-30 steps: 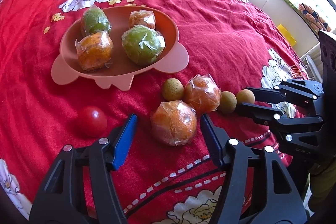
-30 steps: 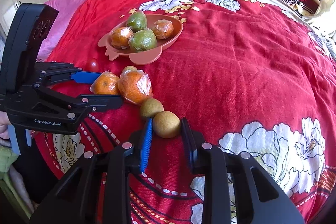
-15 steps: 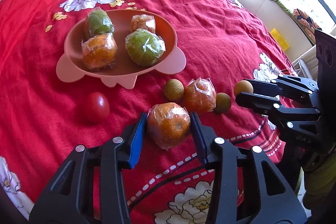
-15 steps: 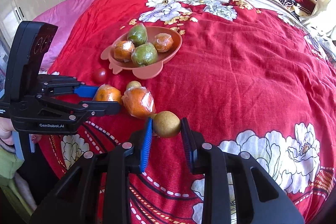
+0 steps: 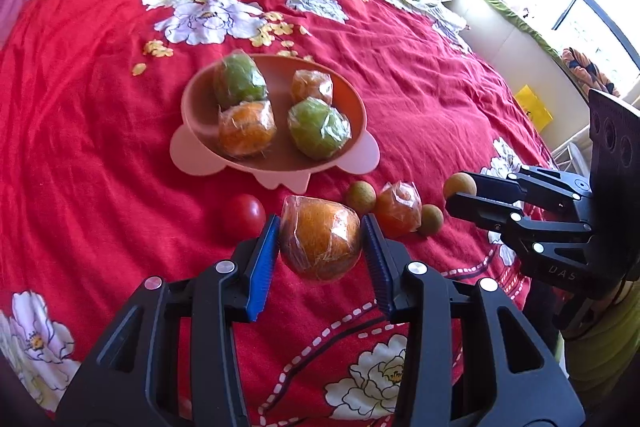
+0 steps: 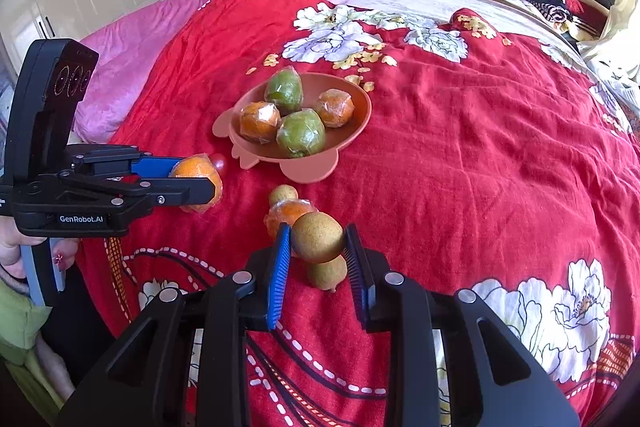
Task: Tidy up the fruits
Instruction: 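Carry the orange and brown fruit into the pink bowl and open both tools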
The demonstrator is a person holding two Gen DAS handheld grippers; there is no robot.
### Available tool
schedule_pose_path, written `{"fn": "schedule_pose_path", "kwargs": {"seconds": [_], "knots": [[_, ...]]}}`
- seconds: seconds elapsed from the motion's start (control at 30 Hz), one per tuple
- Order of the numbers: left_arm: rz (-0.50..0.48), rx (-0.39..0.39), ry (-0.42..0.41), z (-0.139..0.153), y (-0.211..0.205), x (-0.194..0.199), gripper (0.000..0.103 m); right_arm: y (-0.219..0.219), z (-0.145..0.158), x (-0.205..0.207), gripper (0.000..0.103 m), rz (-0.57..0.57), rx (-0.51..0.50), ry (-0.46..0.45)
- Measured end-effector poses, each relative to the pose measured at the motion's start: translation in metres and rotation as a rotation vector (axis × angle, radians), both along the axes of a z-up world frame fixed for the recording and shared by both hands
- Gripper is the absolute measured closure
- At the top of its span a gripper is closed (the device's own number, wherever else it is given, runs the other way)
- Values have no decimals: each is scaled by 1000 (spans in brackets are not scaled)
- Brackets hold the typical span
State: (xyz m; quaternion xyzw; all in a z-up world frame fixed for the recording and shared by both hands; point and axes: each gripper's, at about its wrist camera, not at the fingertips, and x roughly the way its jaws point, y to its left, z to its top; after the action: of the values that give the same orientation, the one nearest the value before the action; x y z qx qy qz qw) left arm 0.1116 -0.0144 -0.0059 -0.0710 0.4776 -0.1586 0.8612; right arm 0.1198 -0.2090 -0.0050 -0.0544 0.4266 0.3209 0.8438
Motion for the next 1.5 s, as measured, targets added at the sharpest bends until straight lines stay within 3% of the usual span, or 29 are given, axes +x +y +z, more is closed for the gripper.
{"fn": "schedule_pose_path", "kwargs": {"seconds": [0.47, 0.9, 1.5], "knots": [[46, 3, -34, 17, 21, 27, 70, 16, 14, 22, 77, 6, 23, -28], [19, 5, -12, 5, 9, 52, 72, 21, 25, 54, 77, -12, 35, -50], [23, 65, -10, -11, 9, 71, 72, 32, 10, 80, 77, -16, 25, -19]]}}
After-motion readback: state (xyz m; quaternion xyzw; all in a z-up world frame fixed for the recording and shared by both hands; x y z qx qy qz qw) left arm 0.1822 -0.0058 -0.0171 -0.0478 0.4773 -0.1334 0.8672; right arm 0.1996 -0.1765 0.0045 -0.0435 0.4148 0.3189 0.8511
